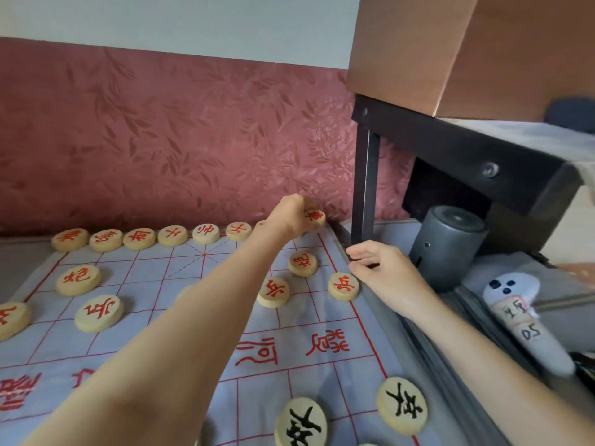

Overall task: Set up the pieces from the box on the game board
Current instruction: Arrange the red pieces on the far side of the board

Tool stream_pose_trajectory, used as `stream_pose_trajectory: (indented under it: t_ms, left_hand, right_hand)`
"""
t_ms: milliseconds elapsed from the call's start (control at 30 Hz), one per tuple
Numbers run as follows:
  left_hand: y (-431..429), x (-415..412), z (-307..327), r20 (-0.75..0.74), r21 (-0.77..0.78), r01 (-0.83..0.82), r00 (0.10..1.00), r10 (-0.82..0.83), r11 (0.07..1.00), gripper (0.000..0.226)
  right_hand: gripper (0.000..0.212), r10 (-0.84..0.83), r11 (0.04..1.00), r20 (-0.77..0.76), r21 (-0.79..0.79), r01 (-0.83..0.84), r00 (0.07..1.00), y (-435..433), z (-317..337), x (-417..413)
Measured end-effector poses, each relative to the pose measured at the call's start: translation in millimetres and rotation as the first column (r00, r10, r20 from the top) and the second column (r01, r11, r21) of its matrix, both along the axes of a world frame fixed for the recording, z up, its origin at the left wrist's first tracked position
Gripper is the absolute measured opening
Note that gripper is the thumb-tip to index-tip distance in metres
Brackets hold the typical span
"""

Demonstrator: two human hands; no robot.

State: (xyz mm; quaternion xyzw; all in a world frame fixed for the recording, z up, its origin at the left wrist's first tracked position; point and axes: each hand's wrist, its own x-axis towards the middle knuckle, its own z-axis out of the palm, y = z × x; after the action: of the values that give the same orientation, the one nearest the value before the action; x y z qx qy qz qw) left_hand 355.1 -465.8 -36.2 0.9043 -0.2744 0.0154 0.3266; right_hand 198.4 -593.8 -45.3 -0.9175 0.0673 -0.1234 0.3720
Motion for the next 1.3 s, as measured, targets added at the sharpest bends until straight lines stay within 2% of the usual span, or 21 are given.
stream_pose_trajectory:
  t_ms: [67, 300, 400, 567, 700, 800, 933, 1067, 1300]
  left_hand:
    - [-6, 3, -2, 0.0, 0.033, -0.008, 1.0, 0.009, 0.999, 0.034]
    - [-16, 12, -8, -0.034, 0.063, -0.022, 0.999, 0.024, 0.998, 0.035]
    - [-17, 16, -12, -0.037, 0.129, -0.037, 0.998, 0.042, 0.991, 0.035]
    - [-24, 33, -31, -0.024, 0.184, -0.066, 0.997, 0.071, 0.981, 0.067]
    - [-16, 22, -25, -0.025, 0.178, -0.052, 0.998, 0.057, 0.983, 0.054]
    - [-8, 13, -16, -0.047, 0.098, -0.029, 0.998, 0.033, 0.995, 0.065]
    - [12, -8, 1, -0.001, 0.019, -0.047, 0.999, 0.047, 0.999, 0.035]
    - [42, -26, 13, 0.069, -0.096, -0.066, 0.995, 0.073, 0.993, 0.029]
    - [93, -89, 42, 0.054, -0.078, -0.025, 0.998, 0.029, 0.997, 0.03]
  right_hand:
    - [0.029, -0.001, 1.0, -0.025, -0.002, 0.001, 1.0, -2, -5, 0]
    - [0.032, 0.005, 1.0, -0.033, -0.028, -0.006, 0.999, -4, -16, 1]
    - [0.033, 0.009, 1.0, -0.036, -0.011, -0.009, 0.999, -4, -14, 1]
    - [0.032, 0.017, 1.0, -0.036, 0.02, -0.016, 0.999, -5, -14, 1]
    - [0.032, 0.014, 1.0, -0.04, 0.016, -0.014, 0.999, -5, -14, 1]
    - [0.033, 0.015, 1.0, -0.049, 0.013, -0.014, 0.999, -5, -13, 0]
    - [0.031, 0.004, 1.0, -0.037, 0.026, -0.003, 0.999, -1, -7, -3]
    - [0.029, -0.007, 1.0, -0.004, 0.024, 0.007, 1.0, 12, 7, -10]
    - [0.031, 0.046, 0.998, 0.024, 0.051, -0.047, 0.999, 47, 40, -36]
